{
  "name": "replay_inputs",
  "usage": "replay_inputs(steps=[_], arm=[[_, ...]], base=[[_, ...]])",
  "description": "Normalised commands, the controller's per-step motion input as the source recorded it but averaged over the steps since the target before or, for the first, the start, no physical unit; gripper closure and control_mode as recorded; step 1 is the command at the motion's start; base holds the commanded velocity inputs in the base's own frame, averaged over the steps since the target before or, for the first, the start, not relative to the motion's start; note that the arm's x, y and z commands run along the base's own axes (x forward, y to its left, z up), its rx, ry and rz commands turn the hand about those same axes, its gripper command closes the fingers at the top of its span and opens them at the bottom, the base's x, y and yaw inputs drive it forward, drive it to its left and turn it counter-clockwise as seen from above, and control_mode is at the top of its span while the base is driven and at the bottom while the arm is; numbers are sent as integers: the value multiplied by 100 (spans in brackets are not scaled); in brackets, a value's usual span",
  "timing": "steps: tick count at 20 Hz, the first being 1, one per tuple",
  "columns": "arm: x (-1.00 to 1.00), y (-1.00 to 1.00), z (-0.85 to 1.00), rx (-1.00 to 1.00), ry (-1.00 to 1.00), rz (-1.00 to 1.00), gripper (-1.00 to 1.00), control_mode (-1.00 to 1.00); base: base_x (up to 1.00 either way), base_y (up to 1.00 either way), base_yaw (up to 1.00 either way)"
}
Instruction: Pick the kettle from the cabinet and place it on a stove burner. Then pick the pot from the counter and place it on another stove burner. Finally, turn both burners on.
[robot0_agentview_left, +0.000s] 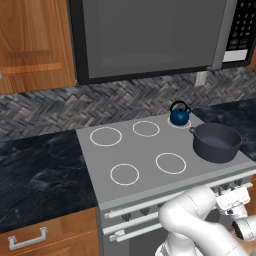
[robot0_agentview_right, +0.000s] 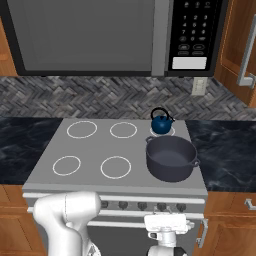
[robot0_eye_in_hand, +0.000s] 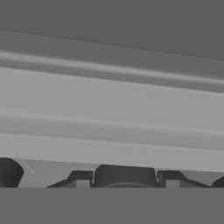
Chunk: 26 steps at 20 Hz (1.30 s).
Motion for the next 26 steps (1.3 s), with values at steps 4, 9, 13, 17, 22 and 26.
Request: replay_inputs(steps=[4, 9, 13, 17, 22, 26], arm=[[-5, -13, 22, -7, 7, 0, 100, -100], [-11, -8, 22, -6, 10, 0, 100, -100], [-20, -7, 18, -3, 9, 0, 100, -100], [-16, -13, 21, -5, 7, 0, 100, -100], [-9, -17, 14, -13, 5, 0, 100, -100], [-2, -18, 4, -18, 3, 0, 100, -100]], base=[[0, 0, 0], [0, 0, 0], [0, 0, 0], [0, 0, 0], [0, 0, 0], [0, 0, 0]])
